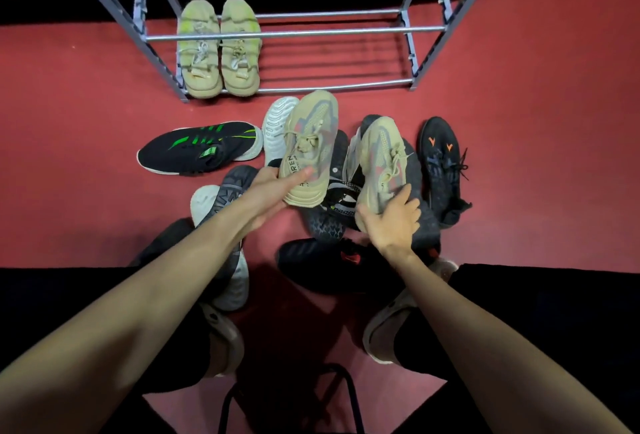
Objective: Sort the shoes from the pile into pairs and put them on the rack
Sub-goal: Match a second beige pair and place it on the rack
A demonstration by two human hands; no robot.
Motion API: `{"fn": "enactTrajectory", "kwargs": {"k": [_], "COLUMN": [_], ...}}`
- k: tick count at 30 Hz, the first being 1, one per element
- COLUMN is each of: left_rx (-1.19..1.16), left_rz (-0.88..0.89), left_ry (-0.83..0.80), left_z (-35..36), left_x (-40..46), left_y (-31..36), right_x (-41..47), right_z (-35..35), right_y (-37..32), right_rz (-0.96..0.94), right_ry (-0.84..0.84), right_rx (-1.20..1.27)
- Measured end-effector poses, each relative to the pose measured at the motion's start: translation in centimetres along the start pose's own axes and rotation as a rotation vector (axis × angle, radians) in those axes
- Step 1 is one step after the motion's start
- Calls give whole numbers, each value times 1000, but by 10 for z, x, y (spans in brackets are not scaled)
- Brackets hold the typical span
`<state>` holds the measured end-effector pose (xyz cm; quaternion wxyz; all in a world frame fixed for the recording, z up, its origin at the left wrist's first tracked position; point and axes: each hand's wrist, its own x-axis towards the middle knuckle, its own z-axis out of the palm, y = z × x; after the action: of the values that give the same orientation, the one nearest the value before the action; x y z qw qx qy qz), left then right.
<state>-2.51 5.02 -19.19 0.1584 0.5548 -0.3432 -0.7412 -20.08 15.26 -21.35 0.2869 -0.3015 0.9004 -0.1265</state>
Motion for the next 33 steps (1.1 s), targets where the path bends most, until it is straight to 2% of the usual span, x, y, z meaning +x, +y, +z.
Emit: {"fn": "enactTrajectory", "kwargs": {"k": [5, 12, 24, 33], "left_rx": [-93, -184, -60, -86], "left_rz": [30, 32, 143, 175], "left_ry": [-69, -147, -25, -28], "left_z": [2, 18, 34, 40], "left_x": [19, 74, 194, 225], "left_y": [21, 58, 84, 86], "right_x": [29, 125, 268, 318], "right_z": [-14, -38, -11, -4], "right_y": [-17, -56, -124, -133], "right_rz": [-67, -179, -307, -341], "right_ry": [60, 68, 112, 139], "right_rx": [169, 55, -30, -135]}}
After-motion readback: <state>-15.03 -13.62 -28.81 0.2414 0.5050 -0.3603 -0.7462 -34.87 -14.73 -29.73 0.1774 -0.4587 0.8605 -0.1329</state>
